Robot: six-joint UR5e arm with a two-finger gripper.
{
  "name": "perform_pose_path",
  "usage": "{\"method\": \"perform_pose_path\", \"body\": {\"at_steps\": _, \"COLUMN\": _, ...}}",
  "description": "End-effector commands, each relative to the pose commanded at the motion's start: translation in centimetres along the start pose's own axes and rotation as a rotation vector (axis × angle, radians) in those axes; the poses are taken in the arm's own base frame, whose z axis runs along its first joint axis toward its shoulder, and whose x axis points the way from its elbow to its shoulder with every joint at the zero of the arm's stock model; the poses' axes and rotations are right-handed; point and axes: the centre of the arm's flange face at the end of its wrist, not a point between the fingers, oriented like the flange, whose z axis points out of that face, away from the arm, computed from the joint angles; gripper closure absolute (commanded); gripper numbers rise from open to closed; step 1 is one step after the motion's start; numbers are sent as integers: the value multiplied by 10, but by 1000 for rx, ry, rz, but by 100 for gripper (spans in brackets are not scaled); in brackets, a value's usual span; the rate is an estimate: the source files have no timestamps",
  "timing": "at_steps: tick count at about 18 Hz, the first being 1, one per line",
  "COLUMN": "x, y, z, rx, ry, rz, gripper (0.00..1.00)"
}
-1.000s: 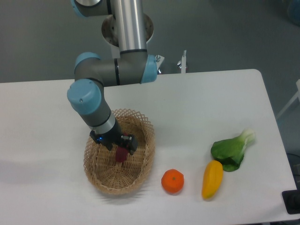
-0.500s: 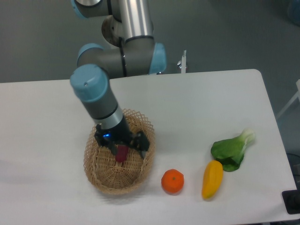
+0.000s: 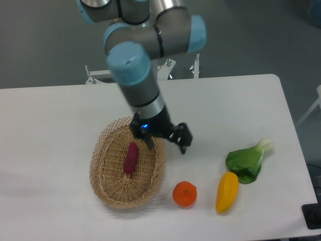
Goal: Place the sweet potato in the basket
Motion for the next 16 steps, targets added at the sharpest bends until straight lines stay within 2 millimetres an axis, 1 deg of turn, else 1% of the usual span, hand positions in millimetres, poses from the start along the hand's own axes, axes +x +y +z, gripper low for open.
{"method": "perform_pose_path", "body": {"at_steps": 3, "x": -14, "y": 25, "z": -20, "rx": 8, "ry": 15, "rz": 94, "gripper": 0}}
{"method": "perform_pose_path", "body": {"at_steps": 6, "x": -23, "y": 40, "z": -26, "rx": 10, "ry": 30, "rz": 124, "gripper": 0}}
{"method": "perform_pose_path", "body": {"at_steps": 8, "x": -35, "y": 53, "z": -27, "rx": 61, "ry": 62, "rz": 112, "gripper": 0}}
{"method": "perform_pose_path", "body": {"at_steps": 10, "x": -36, "y": 59, "z": -28, "rx": 67, "ry": 63, "rz": 151, "gripper": 0}}
{"method": "perform_pose_path", "body": {"at_steps": 12, "x": -40, "y": 66, "z": -34, "rx": 67, "ry": 55, "rz": 149, "gripper": 0}}
{"method": "perform_pose_path", "body": {"at_steps": 16, "x": -41, "y": 72, "z": -37, "rx": 68, "ry": 52, "rz": 141, "gripper": 0}}
